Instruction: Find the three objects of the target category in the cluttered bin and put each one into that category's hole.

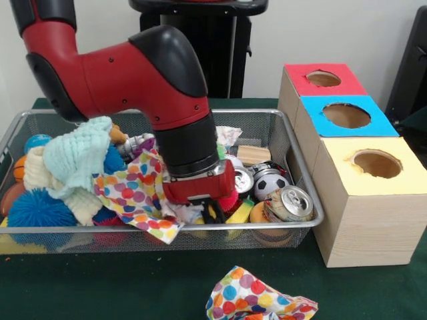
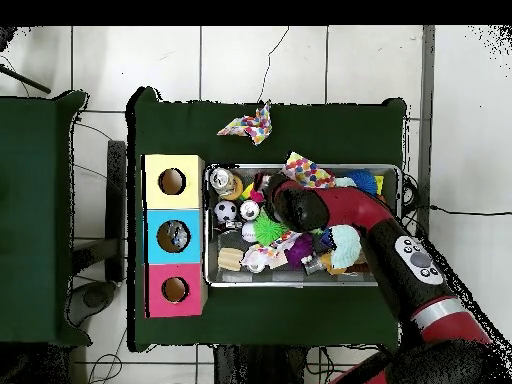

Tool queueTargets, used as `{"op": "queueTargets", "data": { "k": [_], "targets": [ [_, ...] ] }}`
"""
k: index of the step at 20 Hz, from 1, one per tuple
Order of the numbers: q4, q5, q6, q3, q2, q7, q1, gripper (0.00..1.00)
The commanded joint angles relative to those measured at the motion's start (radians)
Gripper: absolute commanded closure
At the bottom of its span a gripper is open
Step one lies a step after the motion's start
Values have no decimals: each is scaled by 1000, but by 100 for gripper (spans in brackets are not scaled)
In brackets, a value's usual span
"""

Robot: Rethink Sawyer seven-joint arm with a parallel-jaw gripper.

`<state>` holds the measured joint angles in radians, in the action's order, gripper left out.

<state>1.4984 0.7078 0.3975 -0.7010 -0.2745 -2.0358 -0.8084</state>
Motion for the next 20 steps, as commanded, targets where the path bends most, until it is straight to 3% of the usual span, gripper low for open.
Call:
{"op": "queueTargets", "data": {
  "k": [1,20],
  "targets": [
    [-105,42,272,17,-8,406,-54,100],
    [-150,57,355,11,8,422,-66,100]
  ]
}}
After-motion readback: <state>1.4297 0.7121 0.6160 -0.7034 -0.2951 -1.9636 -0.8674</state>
